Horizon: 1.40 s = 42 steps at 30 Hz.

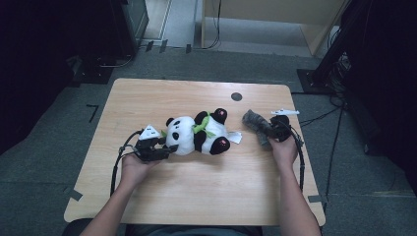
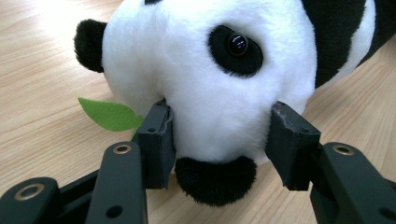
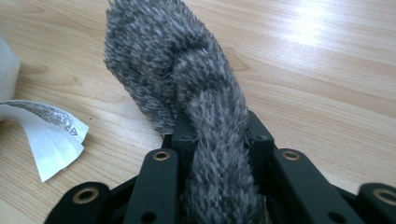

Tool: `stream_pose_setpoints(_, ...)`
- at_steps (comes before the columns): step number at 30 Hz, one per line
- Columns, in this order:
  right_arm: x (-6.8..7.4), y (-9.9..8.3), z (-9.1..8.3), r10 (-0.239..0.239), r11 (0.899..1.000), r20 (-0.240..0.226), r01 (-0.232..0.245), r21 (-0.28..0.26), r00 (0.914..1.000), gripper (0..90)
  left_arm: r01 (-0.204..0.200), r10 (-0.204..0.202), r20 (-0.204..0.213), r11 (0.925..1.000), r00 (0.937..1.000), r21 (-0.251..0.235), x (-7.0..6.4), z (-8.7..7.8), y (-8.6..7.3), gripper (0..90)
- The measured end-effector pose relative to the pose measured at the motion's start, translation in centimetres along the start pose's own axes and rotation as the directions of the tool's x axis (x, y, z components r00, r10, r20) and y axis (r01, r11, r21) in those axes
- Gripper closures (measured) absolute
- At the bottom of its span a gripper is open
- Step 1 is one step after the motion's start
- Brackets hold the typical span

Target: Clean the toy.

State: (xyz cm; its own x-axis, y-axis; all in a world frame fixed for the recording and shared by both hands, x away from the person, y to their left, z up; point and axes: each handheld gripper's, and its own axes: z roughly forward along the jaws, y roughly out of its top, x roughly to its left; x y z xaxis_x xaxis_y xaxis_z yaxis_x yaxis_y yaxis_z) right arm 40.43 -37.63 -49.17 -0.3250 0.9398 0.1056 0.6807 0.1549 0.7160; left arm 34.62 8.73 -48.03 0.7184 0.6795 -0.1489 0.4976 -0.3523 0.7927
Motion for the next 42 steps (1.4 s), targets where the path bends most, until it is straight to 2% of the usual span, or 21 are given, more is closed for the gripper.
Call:
stream_pose_setpoints(4,-0.4,-0.1,0.0,0.026,1.0,-0.007,-0.026,0.0,0.9996,61.3,0.003,-0.003,0.0,1.0,1.0,-0.002,0.0,0.0,0.0,44.8)
stream_pose_setpoints(8,-0.2,0.0,-0.4,0.004,1.0,0.014,-0.004,-0.006,0.9999,52.4,0.016,-0.016,0.013,0.9999,0.9998,-0.003,0.1,0.0,0.0,39.5)
stream_pose_setpoints(16,0.3,0.5,-1.4,0.006,0.998,-0.027,-0.007,-0.059,0.9996,38.6,-0.002,0.002,0.009,1.0,1.0,0.0,0.1,0.1,0.0,30.9)
stream_pose_setpoints(21,0.7,0.9,-2.5,0.012,0.995,-0.062,-0.018,-0.097,0.998,36.8,-0.001,0.001,0.009,1.0,1.0,0.002,0.2,0.2,-0.1,27.7)
stream_pose_setpoints(26,1.5,1.0,-3.2,-0.014,0.995,-0.089,0.005,-0.1,0.9959,35.0,0.006,-0.006,0.008,1.0,1.0,0.005,0.2,0.2,-0.1,25.4)
stream_pose_setpoints(32,2.9,1.0,-4.3,-0.047,0.994,-0.121,0.034,-0.106,0.9916,31.4,0.008,-0.008,0.009,0.9999,0.9999,0.009,0.3,0.2,0.0,24.8)
stream_pose_setpoints(37,4.0,0.9,-5.5,-0.056,0.99,-0.14,0.037,-0.134,0.9885,29.5,0.011,-0.011,0.011,0.9999,0.9999,0.013,0.3,0.2,0.0,24.4)
stream_pose_setpoints(42,5.5,0.9,-6.1,-0.088,0.987,-0.151,0.066,-0.147,0.9846,24.9,0.013,-0.013,0.014,0.9998,0.9998,0.013,0.3,0.1,0.1,24.3)
